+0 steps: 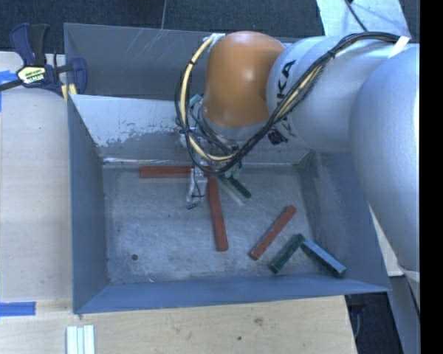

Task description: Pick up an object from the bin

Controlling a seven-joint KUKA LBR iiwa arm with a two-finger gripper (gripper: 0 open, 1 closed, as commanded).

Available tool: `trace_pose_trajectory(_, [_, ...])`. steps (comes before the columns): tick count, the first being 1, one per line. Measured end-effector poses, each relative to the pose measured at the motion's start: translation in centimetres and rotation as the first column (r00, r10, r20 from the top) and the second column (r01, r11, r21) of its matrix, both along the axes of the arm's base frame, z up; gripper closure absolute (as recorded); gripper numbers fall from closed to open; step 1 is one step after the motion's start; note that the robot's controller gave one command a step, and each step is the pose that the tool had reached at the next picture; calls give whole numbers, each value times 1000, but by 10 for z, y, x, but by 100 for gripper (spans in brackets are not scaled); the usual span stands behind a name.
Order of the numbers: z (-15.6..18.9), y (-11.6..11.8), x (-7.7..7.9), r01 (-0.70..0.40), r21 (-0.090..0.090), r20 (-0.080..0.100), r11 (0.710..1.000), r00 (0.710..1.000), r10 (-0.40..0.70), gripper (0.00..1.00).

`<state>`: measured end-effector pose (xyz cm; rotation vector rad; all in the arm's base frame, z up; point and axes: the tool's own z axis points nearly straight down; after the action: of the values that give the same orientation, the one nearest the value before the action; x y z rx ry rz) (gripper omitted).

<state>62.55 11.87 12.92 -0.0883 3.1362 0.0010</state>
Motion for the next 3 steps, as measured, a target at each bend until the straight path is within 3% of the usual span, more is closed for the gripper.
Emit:
trace_pose_trajectory(1, [-4, -8, 2, -58, -1, -1, 998, 998, 58, 0])
trace_pose_trajectory(2, [-53, -22, 1, 93, 0, -1, 996, 996, -93, 0])
trace_pose_trajectory(3, [-57, -40, 3, 37, 0, 1, 999, 999, -37, 100])
